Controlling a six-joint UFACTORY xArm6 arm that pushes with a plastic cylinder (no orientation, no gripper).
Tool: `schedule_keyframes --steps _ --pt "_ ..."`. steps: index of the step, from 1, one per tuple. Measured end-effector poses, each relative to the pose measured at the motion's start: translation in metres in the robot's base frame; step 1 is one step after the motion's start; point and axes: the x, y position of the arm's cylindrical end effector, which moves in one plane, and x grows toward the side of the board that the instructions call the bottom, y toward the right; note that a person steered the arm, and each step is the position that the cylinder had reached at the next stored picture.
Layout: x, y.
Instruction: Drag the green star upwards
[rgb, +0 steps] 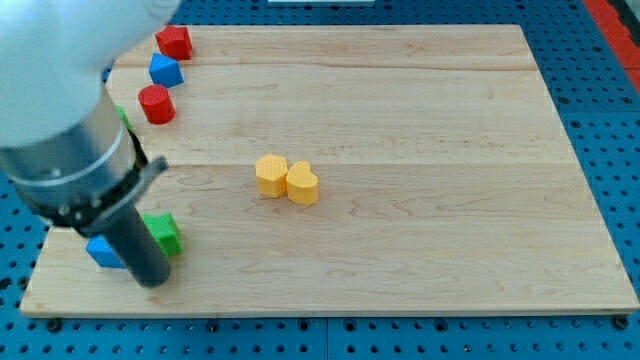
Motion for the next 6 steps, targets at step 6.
schedule_keyframes --steps 6 --pt "-0.115 -0.002"
